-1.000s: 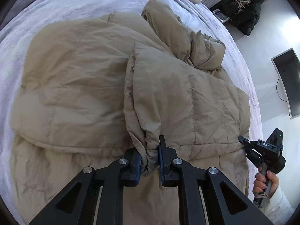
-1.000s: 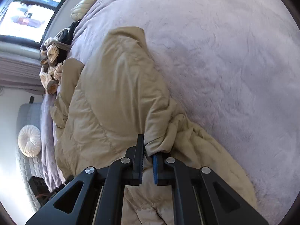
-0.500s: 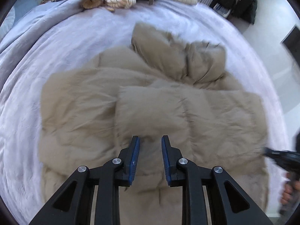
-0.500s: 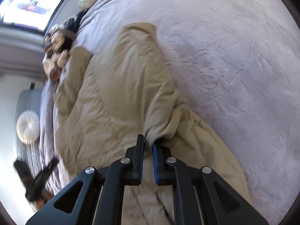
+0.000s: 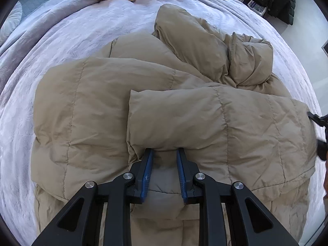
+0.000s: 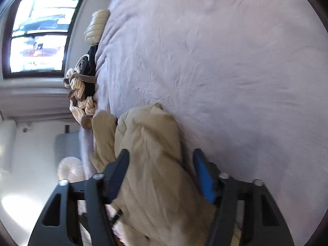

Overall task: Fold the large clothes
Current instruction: 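Press the folded coat flat and open both grippers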

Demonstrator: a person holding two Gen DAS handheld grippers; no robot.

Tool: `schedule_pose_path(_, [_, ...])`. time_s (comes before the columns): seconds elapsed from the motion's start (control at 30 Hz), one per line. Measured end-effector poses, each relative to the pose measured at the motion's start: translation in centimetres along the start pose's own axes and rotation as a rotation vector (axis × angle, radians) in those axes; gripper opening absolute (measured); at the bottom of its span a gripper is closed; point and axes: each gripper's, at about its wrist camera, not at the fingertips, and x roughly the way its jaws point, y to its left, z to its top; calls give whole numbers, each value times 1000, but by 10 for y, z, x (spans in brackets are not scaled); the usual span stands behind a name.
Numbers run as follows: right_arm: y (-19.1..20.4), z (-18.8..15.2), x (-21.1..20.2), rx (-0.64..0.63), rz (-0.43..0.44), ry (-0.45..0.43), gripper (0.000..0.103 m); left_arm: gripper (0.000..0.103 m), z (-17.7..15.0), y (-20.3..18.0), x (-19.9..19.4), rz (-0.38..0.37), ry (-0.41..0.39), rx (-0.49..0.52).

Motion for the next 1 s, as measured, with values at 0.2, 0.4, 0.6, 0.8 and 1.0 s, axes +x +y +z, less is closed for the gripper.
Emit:
schedule_pose_path(0.2, [45, 8, 11, -245, -28, -34, 13, 25, 1, -5, 7, 9, -10, -5])
schedule_pose_path(0.4, [11, 14, 23, -217, -214, -56, 17, 25, 1, -10, 6, 17, -16, 24])
schedule_pose_path(0.6, [37, -8, -14, -296, -342, -159, 18, 25, -1, -10, 3, 5, -17, 13])
schedule_pose_path(0.8, [71, -78, -41, -556, -340, -113, 18, 25, 0, -9, 3, 11, -20, 15])
schedule_pose_path(1.0, [52, -109, 5, -658, -463, 7, 17, 25, 0, -10, 6, 9, -22, 39])
